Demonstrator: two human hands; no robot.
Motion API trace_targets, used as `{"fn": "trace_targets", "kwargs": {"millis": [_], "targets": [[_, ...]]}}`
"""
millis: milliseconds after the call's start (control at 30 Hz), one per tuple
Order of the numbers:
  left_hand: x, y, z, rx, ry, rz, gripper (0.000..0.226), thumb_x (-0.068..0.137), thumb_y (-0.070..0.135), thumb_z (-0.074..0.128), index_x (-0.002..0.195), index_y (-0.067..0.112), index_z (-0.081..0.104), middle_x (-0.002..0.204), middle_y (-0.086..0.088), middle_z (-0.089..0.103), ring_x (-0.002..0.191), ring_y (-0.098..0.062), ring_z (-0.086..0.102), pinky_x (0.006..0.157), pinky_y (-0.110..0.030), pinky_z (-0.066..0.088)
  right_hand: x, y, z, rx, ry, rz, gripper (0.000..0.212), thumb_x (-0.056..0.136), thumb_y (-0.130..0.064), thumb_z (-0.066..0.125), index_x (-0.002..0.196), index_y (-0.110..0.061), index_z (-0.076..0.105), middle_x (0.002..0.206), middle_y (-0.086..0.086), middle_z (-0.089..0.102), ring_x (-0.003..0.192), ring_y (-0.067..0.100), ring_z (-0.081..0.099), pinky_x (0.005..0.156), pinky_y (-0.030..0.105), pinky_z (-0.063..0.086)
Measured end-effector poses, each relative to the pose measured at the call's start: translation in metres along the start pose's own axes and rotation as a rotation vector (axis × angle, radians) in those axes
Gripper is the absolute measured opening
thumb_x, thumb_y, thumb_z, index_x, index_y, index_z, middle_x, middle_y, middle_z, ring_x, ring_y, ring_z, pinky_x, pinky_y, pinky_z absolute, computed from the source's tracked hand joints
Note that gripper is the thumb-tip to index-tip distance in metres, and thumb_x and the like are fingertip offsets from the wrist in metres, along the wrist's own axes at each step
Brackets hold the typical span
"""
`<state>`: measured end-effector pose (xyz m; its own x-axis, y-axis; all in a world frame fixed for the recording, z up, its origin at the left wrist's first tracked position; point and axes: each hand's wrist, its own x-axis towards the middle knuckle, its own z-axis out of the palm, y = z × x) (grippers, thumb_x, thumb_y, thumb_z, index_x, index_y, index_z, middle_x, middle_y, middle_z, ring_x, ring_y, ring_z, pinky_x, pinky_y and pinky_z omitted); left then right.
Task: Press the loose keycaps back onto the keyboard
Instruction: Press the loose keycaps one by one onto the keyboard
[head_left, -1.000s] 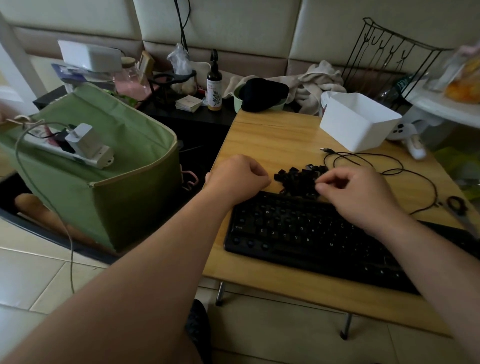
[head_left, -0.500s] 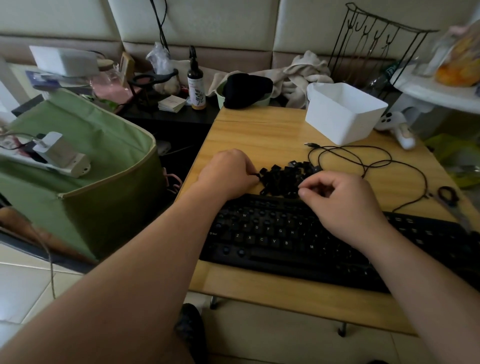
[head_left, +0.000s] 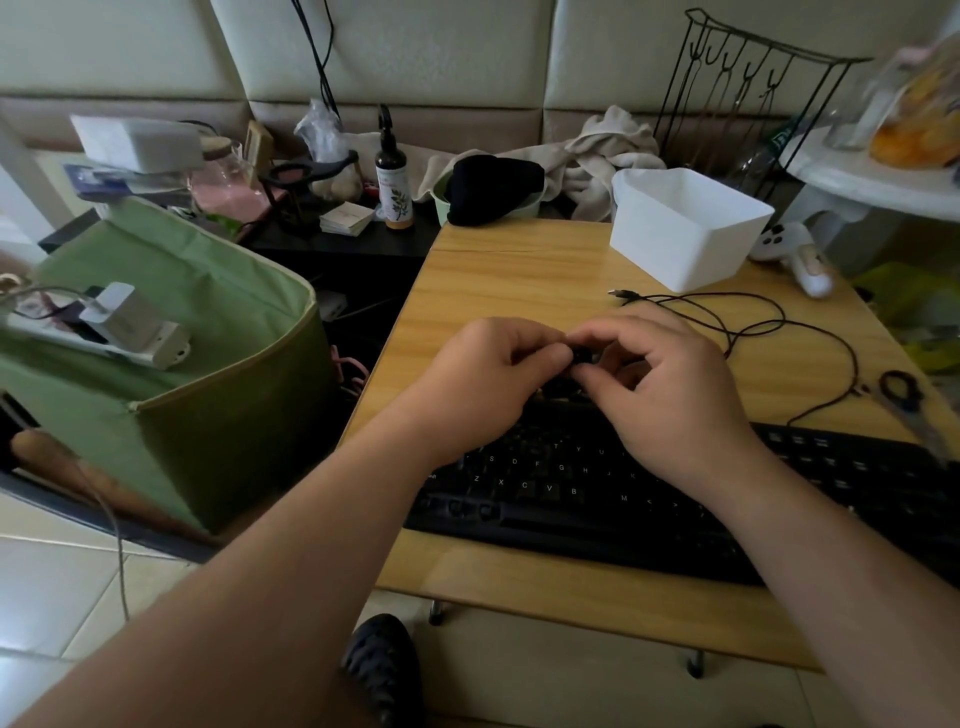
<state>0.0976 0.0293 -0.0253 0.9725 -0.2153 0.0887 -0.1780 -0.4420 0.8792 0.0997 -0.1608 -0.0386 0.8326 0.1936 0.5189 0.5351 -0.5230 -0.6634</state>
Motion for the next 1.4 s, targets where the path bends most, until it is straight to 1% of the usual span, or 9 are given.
{"fn": "trace_targets", "kwargs": {"millis": [133, 267, 700, 800, 900, 1033, 1200, 1333, 1400], "targets": [[-0.004, 0.007, 0.001, -0.121, -0.034, -0.084, 0.029, 0.107, 0.037, 0.054, 0.092, 0.029, 0.077, 0.079, 0.002, 0.065, 0.068, -0.01, 0.055, 0.062, -0.022, 0.045, -0.002, -0.005, -0.001, 0.0, 0.047, -0.013, 0.035, 0.081, -0.013, 0.086, 0.112, -0.027, 0.076, 0.099, -0.014, 0.066, 0.093, 0.005, 0.064, 0.08, 0.016, 0.05], [-0.006, 0.014, 0.003, -0.205, -0.054, -0.102, 0.035, 0.109, 0.033, 0.051, 0.081, 0.027, 0.073, 0.072, 0.005, 0.059, 0.053, 0.002, 0.045, 0.051, -0.011, 0.038, -0.004, -0.008, -0.004, -0.02, 0.092, -0.059, 0.032, 0.081, -0.014, 0.087, 0.11, -0.023, 0.077, 0.099, -0.016, 0.067, 0.093, 0.0, 0.063, 0.081, 0.011, 0.047], [-0.008, 0.017, 0.001, -0.286, -0.098, -0.107, 0.021, 0.106, 0.021, 0.057, 0.116, 0.018, 0.075, 0.077, 0.021, 0.072, 0.07, 0.012, 0.061, 0.063, -0.005, 0.045, -0.007, -0.006, -0.007, 0.047, 0.053, -0.061, 0.033, 0.091, -0.007, 0.075, 0.121, -0.022, 0.074, 0.11, -0.011, 0.065, 0.104, 0.005, 0.063, 0.088, 0.013, 0.049], [-0.007, 0.016, -0.001, -0.283, -0.08, -0.133, 0.019, 0.104, 0.028, 0.061, 0.11, 0.023, 0.079, 0.079, 0.018, 0.071, 0.073, 0.006, 0.059, 0.068, -0.013, 0.046, -0.006, -0.008, -0.009, 0.058, 0.111, -0.025, 0.027, 0.09, -0.013, 0.078, 0.113, -0.026, 0.075, 0.102, -0.015, 0.069, 0.093, 0.006, 0.067, 0.08, 0.017, 0.055], [-0.006, 0.014, -0.003, -0.262, -0.091, -0.14, 0.015, 0.101, 0.026, 0.066, 0.105, 0.021, 0.08, 0.091, 0.007, 0.074, 0.08, 0.0, 0.062, 0.079, -0.021, 0.048, -0.005, -0.011, -0.01, 0.058, 0.115, -0.027, 0.023, 0.092, -0.009, 0.076, 0.103, -0.029, 0.073, 0.099, -0.022, 0.068, 0.092, -0.003, 0.065, 0.079, 0.007, 0.048], [-0.006, 0.013, -0.006, -0.26, -0.087, -0.141, 0.015, 0.1, 0.018, 0.066, 0.104, 0.015, 0.08, 0.081, 0.014, 0.073, 0.072, 0.009, 0.063, 0.067, -0.007, 0.046, -0.004, -0.012, -0.01, 0.023, 0.047, -0.056, 0.021, 0.09, -0.011, 0.078, 0.103, -0.026, 0.077, 0.101, -0.02, 0.068, 0.097, -0.001, 0.063, 0.083, 0.009, 0.046], [-0.006, 0.01, -0.011, -0.15, -0.026, -0.135, 0.025, 0.102, 0.034, 0.062, 0.098, 0.019, 0.082, 0.068, 0.025, 0.067, 0.068, 0.015, 0.058, 0.059, -0.001, 0.039, -0.001, -0.015, -0.01, -0.07, 0.055, -0.099, 0.023, 0.083, -0.018, 0.085, 0.102, -0.028, 0.078, 0.098, -0.018, 0.068, 0.093, 0.001, 0.064, 0.081, 0.016, 0.051], [-0.008, 0.007, -0.016, -0.065, 0.048, -0.091, 0.022, 0.099, 0.042, 0.066, 0.093, 0.029, 0.084, 0.083, 0.013, 0.077, 0.081, 0.005, 0.067, 0.072, -0.02, 0.053, 0.004, -0.02, -0.005, -0.212, 0.053, -0.157, 0.018, 0.084, -0.024, 0.085, 0.1, -0.019, 0.081, 0.094, -0.006, 0.073, 0.08, 0.01, 0.064, 0.072, 0.032, 0.056], [-0.011, 0.006, -0.02, -0.026, 0.071, -0.094, 0.023, 0.097, 0.044, 0.067, 0.088, 0.031, 0.083, 0.067, 0.002, 0.071, 0.064, -0.007, 0.062, 0.062, -0.035, 0.051, 0.007, -0.026, -0.002, -0.294, 0.03, -0.208, 0.019, 0.084, -0.029, 0.084, 0.099, -0.018, 0.081, 0.09, -0.002, 0.074, 0.077, 0.016, 0.066, 0.068, 0.035, 0.056]]}}
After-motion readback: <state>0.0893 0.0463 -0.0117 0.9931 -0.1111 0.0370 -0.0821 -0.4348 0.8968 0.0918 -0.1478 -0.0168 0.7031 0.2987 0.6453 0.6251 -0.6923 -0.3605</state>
